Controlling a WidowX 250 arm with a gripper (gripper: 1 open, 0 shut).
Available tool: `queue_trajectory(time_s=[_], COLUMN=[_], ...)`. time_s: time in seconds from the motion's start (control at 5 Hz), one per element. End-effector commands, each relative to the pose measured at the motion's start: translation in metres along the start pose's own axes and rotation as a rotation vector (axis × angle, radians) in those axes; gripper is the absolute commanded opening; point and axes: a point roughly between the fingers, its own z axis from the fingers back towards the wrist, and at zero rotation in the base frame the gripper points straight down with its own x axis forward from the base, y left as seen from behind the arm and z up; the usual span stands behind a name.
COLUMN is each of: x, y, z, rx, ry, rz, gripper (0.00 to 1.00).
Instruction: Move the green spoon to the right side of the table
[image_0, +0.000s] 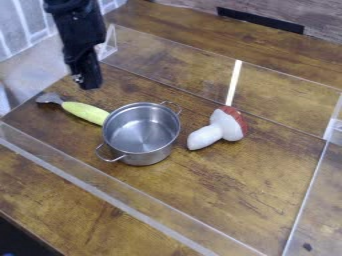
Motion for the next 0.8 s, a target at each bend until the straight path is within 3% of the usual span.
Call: queue_trajectory(time_s=[0.0, 0.2, 0.4, 0.6], x=[0.006, 0.019, 0.027, 0.035], y=[-0.001, -0.010, -0.017, -0.018], z=[-0.015, -0.012, -0.017, -0.011], rx=[-0.003, 0.011, 0.020, 0.019], ry=[-0.022, -0.016, -0.009, -0.004], rz=[-0.060, 0.006, 0.059, 0.037], gripper=[1.00, 0.00, 0.00, 0.00])
